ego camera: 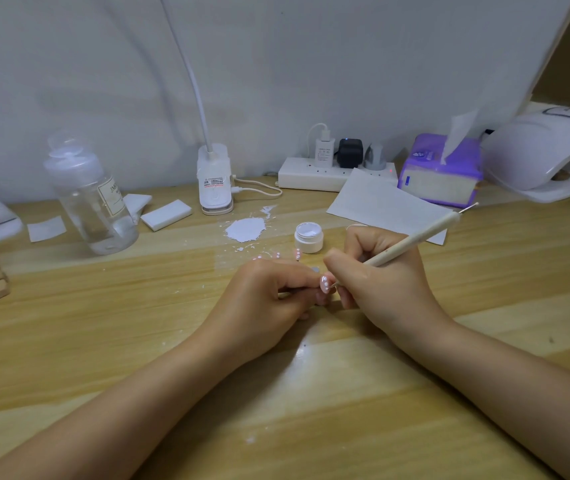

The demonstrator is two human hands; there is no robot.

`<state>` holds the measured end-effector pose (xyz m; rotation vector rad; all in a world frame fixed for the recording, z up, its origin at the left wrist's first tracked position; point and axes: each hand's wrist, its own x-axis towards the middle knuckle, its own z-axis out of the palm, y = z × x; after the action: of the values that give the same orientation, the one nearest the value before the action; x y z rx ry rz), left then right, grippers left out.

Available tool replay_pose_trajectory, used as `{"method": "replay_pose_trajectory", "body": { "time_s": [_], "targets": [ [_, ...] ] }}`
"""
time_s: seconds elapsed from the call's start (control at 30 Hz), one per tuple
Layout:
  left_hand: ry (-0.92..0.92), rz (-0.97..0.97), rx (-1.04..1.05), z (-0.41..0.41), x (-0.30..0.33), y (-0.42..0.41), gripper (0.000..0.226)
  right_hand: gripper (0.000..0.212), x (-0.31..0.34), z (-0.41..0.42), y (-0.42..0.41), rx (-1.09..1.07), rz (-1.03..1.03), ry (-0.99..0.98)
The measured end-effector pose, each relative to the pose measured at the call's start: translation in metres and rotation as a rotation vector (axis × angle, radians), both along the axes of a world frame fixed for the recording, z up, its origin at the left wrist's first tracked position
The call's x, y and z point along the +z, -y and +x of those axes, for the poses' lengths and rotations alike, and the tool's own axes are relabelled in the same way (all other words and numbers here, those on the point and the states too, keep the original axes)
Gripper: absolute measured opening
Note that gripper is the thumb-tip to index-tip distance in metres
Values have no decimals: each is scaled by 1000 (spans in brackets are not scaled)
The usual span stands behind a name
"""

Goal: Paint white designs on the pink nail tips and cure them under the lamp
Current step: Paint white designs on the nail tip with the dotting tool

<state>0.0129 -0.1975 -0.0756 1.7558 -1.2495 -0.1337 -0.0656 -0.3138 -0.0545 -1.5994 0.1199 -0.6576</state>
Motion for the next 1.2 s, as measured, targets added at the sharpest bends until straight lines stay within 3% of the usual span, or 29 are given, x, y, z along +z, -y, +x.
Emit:
{"method": "replay_pose_trajectory", "body": {
  "time_s": [1.2],
  "targets": [
    [-16, 16, 9, -2, 2, 0, 14, 39, -1, 0, 0, 13, -3, 23]
  ]
}}
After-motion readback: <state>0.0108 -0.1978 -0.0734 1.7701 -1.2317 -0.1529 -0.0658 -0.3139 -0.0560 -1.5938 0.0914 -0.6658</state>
